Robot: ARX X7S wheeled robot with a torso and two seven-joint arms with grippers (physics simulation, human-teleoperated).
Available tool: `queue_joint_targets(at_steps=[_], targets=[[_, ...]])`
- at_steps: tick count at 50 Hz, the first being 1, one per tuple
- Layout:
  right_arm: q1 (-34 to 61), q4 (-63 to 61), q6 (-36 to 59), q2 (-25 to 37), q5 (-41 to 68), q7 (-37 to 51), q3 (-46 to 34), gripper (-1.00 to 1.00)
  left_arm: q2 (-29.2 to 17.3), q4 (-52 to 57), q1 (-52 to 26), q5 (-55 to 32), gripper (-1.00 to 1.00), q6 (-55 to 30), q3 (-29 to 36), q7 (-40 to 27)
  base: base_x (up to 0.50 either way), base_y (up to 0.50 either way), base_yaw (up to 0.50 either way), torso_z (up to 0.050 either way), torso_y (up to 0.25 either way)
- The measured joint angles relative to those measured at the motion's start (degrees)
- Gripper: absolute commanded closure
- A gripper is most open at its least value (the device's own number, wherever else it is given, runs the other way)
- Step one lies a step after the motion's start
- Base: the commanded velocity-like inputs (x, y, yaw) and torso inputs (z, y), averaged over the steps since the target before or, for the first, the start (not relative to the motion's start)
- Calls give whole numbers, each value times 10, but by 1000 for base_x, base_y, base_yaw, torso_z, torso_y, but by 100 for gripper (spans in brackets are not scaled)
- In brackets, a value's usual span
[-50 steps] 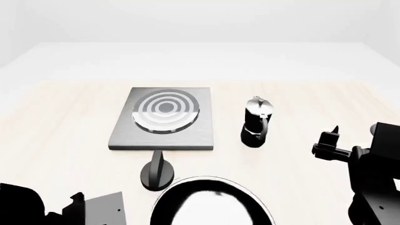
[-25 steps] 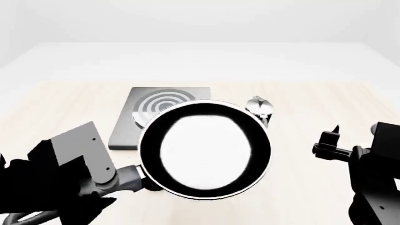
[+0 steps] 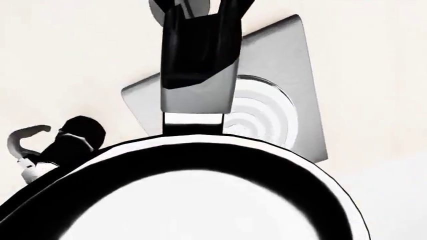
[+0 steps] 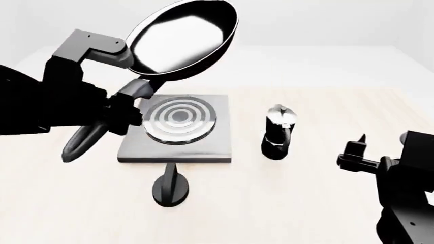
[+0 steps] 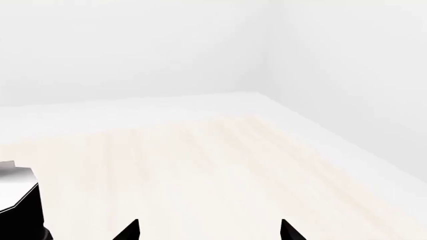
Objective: Turn on the stove and put the frying pan on it.
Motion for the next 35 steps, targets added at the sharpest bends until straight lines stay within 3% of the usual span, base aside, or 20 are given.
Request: queue_joint_targets(at_steps=[12, 24, 35], targets=[[7, 8, -7, -4, 3, -2, -7, -100, 152, -218, -4, 119, 100, 54, 66, 81, 0, 0, 0, 0, 2], [12, 15, -12, -5, 7, -3, -9, -100, 315, -478, 19, 238, 100, 96, 162, 217, 0, 0, 0, 0, 2], [12, 19, -17, -6, 9, -4, -10, -100, 392, -608, 65, 330, 100, 111, 184, 288, 0, 0, 0, 0, 1]])
